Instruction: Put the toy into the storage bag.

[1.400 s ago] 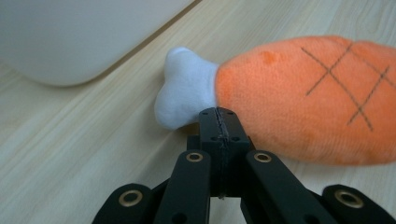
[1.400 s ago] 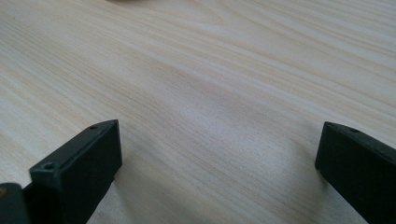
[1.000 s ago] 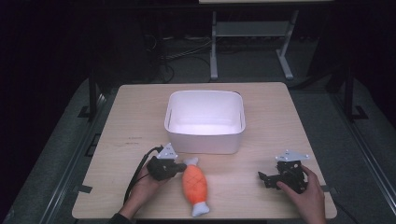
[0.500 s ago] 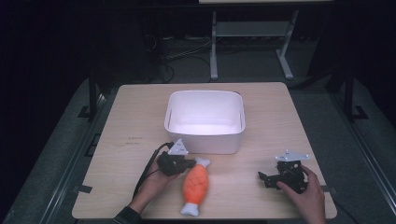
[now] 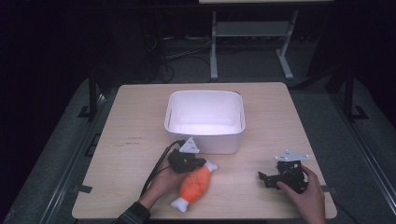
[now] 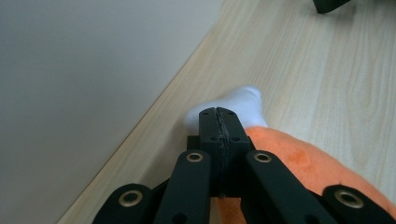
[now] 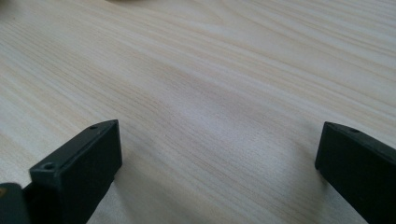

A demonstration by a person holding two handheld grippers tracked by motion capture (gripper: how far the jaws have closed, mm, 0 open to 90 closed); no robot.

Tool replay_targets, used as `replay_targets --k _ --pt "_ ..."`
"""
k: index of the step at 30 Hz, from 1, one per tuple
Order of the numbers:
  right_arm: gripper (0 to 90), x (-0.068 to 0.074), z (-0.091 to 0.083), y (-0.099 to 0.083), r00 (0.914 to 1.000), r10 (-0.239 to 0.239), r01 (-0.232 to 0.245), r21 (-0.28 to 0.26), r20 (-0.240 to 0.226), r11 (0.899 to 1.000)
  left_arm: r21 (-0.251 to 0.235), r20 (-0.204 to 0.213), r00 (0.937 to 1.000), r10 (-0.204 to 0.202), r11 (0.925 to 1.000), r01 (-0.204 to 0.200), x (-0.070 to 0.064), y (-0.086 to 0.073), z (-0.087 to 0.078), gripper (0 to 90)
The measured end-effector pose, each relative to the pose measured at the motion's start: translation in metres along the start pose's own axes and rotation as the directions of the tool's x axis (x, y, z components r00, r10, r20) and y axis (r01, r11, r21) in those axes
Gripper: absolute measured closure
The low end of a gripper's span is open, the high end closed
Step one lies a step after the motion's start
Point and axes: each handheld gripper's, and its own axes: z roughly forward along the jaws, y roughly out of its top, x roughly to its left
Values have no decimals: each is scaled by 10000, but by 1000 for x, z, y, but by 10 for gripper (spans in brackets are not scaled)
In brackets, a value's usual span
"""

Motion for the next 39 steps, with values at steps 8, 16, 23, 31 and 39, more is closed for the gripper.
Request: replay_targets --k 8,16,23,31,39 --pt "0 0 0 0 10000 5 -5 2 0 10000 -29 406 9988 283 9996 -282 -9 13 10 897" --pt "0 0 0 0 10000 6 -6 2 -1 10000 28 776 9954 561 9984 -564 -22 21 18 897" --pt "0 0 0 0 10000 0 0 1 0 10000 35 796 9954 526 9986 -530 -21 22 10 897" --pt "0 0 0 0 10000 0 0 0 2 10000 83 782 9969 -114 9999 107 -18 21 -11 728" --pt "0 0 0 0 10000 6 -6 1 1 10000 319 806 9946 -648 9975 624 -15 18 -23 449"
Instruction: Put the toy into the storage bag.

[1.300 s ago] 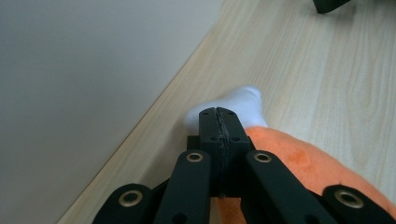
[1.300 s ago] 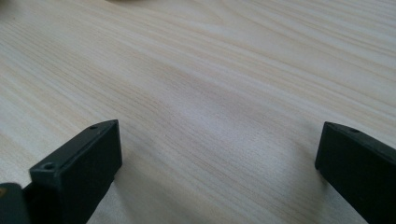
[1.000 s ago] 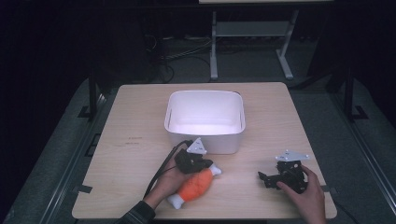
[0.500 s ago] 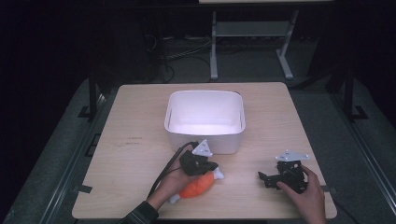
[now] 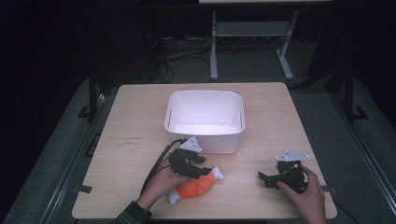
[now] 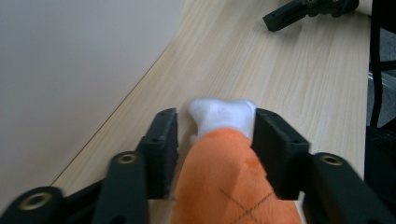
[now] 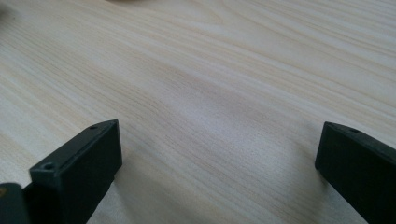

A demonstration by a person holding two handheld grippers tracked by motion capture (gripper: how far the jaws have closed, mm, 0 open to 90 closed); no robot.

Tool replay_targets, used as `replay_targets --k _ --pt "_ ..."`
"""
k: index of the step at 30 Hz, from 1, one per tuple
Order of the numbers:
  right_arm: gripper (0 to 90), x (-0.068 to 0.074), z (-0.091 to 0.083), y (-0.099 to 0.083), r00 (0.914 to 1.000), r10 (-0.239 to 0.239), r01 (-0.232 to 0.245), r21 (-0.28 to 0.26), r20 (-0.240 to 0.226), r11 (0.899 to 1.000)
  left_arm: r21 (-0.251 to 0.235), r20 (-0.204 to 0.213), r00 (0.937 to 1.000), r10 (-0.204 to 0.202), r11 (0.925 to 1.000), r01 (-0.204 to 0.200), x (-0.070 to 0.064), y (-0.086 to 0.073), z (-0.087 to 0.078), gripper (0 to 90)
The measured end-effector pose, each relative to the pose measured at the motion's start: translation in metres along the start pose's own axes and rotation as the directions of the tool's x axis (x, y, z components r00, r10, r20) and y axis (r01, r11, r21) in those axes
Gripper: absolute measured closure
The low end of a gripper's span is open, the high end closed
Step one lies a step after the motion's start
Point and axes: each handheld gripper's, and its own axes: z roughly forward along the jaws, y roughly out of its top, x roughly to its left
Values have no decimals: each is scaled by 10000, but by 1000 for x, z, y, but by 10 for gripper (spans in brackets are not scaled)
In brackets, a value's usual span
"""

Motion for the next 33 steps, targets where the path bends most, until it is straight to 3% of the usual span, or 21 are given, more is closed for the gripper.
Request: replay_targets --k 8,10,16,19,26,33 --pt "0 0 0 0 10000 -3 3 0 -4 10000 317 -102 9999 -129 9994 132 -2 -7 -8 163" --pt "0 0 0 0 10000 -1 1 0 -2 10000 346 -79 9999 -104 9993 106 -5 -9 -9 135" --pt "0 0 0 0 10000 0 0 1 -3 10000 472 -11 10000 -31 9989 32 -12 -13 -12 128" --pt "0 0 0 0 10000 -1 1 1 -1 10000 704 -172 9998 92 9975 -80 -16 -19 -10 128" --pt "0 0 0 0 10000 -1 1 -2 -2 10000 962 -254 9994 219 9952 -193 -15 -26 -5 128" --pt "0 0 0 0 10000 -1 1 -1 -3 10000 921 -233 9997 114 9957 -92 -15 -29 -4 128"
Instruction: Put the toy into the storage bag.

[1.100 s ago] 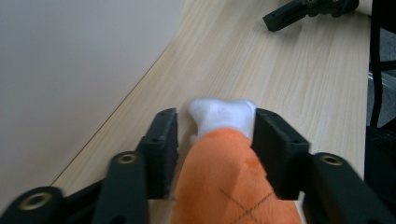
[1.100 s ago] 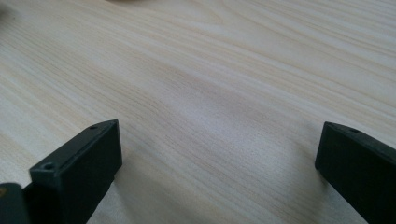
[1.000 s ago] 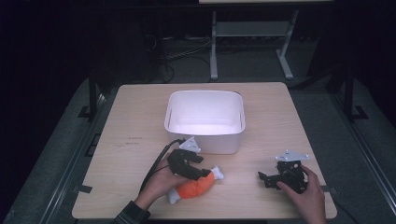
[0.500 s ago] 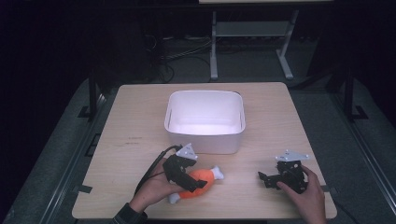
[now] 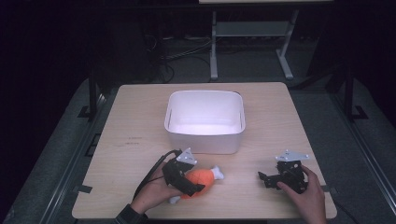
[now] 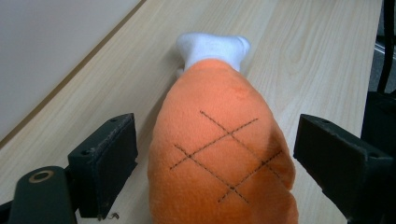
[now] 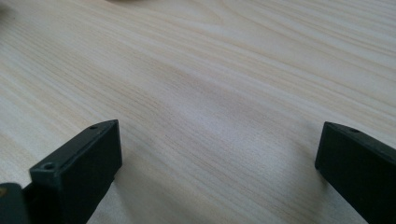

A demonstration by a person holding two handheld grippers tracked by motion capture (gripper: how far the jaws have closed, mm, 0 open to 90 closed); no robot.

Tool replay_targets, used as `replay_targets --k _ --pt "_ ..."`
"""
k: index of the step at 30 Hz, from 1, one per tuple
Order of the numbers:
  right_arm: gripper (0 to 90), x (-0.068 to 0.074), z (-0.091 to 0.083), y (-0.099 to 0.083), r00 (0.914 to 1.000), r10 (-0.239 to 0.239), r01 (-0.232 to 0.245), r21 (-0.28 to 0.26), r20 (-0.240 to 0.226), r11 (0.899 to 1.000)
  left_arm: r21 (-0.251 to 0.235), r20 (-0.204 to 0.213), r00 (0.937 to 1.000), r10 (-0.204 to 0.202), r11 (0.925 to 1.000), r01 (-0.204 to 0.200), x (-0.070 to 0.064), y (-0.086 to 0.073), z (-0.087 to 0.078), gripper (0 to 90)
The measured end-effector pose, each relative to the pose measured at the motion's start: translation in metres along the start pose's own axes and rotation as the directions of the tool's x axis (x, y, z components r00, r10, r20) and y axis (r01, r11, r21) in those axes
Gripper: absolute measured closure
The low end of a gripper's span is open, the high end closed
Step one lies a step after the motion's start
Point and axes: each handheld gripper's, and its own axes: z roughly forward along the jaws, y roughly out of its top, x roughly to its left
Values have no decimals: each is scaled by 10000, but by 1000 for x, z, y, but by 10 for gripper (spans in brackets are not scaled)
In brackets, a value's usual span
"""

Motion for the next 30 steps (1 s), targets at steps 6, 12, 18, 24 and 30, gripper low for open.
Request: replay_targets --k 6,12,18,24,30 --pt "0 0 0 0 10000 1 -1 -2 2 10000 146 142 9999 59 9999 -61 0 -4 6 127" --pt "0 0 0 0 10000 1 -1 -2 0 10000 376 257 9995 162 9991 -171 -3 -5 14 127" --pt "0 0 0 0 10000 2 -2 0 0 10000 545 168 9996 215 9983 -224 -4 -6 17 128" --pt "0 0 0 0 10000 1 -1 2 0 10000 689 111 9993 368 9969 -375 -5 -6 18 128" --pt "0 0 0 0 10000 1 -1 0 1 10000 998 -31 9986 528 9936 -522 -5 -7 20 135"
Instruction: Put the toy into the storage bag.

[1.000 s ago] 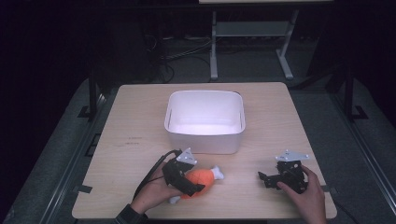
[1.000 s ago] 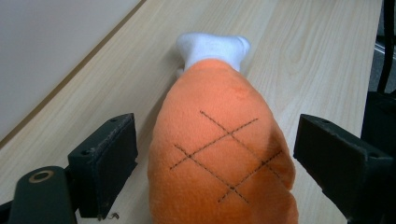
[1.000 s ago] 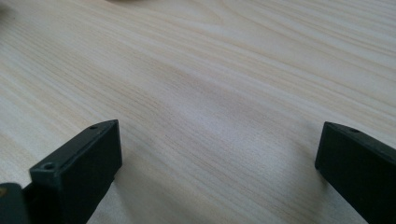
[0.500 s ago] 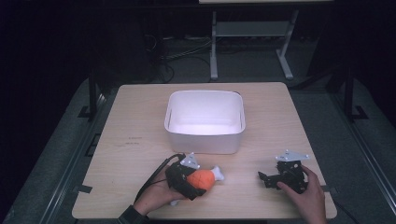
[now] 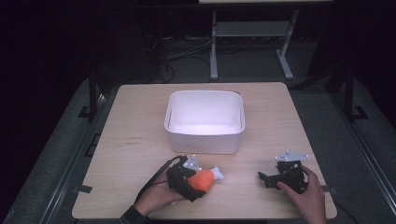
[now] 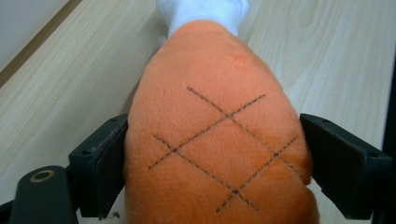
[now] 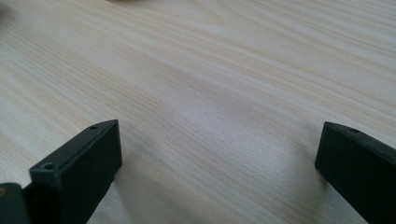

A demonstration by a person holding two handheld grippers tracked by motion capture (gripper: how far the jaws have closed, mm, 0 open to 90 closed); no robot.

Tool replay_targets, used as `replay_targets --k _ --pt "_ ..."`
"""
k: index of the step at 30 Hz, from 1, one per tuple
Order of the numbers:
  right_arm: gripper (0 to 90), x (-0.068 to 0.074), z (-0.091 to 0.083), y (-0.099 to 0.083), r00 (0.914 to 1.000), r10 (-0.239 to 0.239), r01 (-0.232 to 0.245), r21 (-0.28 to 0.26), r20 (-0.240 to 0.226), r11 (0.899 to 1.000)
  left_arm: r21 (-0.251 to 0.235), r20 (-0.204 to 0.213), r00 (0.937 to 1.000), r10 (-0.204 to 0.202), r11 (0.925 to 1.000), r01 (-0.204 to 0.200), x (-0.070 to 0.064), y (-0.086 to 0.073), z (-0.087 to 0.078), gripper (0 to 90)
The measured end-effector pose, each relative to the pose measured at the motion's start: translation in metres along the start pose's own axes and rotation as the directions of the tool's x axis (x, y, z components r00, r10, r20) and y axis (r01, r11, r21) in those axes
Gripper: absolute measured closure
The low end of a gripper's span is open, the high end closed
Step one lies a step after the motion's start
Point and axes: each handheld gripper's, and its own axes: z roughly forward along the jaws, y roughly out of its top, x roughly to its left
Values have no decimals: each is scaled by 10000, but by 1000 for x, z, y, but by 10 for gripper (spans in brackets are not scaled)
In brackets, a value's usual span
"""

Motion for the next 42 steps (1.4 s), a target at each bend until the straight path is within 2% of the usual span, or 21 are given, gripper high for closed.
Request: replay_targets --k 1,2,7,15,17,21,31,37,42 --pt "0 0 0 0 10000 1 -1 0 0 10000 -107 -26 9999 -138 9998 137 -1 0 1 136" --pt "0 0 0 0 10000 0 0 1 0 10000 -5 -48 10000 -18 10000 18 -1 0 1 136" --pt "0 0 0 0 10000 -2 2 1 -1 10000 22 -25 10000 -31 10000 31 -1 0 2 141" --pt "0 0 0 0 10000 -7 7 -4 0 10000 -53 15 10000 18 10000 -18 0 0 -1 211" --pt "0 0 0 0 10000 -2 2 0 -1 10000 60 40 9999 167 9998 -168 2 0 -2 216" --pt "0 0 0 0 10000 1 -1 2 -2 10000 -118 175 9998 40 9999 -38 4 0 -4 235" --pt "0 0 0 0 10000 0 0 3 -1 10000 -286 389 9988 280 9992 -269 6 -1 -10 235" --pt "0 0 0 0 10000 3 -3 2 -4 10000 -386 672 9964 519 9980 -494 6 0 -14 235" --pt "0 0 0 0 10000 1 -1 0 -2 10000 -413 729 9948 712 9968 -683 6 3 -19 235"
